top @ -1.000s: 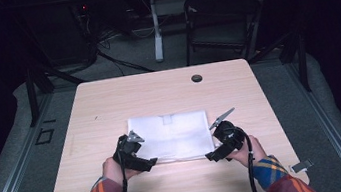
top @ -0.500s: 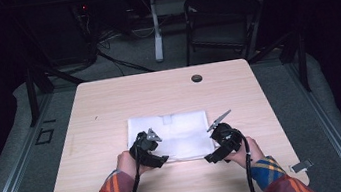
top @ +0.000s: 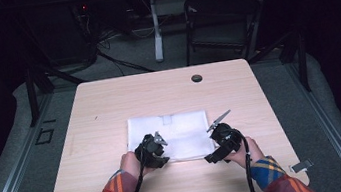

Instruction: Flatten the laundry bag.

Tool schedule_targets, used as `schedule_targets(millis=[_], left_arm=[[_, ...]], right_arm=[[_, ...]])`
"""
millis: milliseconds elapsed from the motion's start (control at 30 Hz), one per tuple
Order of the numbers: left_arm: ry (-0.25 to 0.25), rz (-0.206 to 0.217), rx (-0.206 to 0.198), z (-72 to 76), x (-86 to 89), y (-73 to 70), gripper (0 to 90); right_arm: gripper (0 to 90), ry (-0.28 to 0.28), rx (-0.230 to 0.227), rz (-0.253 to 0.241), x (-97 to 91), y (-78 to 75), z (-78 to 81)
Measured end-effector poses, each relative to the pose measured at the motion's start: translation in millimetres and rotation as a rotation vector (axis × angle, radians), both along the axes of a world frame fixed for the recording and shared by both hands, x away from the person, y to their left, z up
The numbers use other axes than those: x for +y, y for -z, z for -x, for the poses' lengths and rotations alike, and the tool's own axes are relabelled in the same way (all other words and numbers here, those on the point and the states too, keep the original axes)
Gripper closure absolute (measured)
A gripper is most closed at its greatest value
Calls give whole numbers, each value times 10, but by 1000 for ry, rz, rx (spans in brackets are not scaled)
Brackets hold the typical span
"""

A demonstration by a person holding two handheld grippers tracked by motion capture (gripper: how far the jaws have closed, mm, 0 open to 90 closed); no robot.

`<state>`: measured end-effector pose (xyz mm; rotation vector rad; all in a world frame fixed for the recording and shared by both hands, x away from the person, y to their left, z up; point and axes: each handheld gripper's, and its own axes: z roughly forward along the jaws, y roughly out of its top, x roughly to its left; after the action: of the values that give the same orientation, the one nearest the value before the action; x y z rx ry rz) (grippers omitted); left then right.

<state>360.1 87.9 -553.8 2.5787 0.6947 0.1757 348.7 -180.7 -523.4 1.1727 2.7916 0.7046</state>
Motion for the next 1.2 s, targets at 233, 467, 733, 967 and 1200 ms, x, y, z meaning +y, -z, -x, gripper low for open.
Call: schedule_targets(millis=[233, 467, 733, 967, 1200], left_arm=[[-14, 16, 5, -15, 29, 13, 731], [-32, 37, 12, -33, 56, 25, 775], [-37, 41, 7, -21, 55, 25, 849], [-23, 36, 7, -20, 43, 25, 855], [-18, 55, -6, 4, 30, 15, 883]], right_arm=[[184, 0, -1, 3, 3, 1, 0], [184, -8, 12, 10, 11, 9, -10], [182, -4, 9, 3, 32, 32, 1], [200, -12, 1, -1, 52, 19, 15], [275, -30, -8, -11, 102, -7, 46]])
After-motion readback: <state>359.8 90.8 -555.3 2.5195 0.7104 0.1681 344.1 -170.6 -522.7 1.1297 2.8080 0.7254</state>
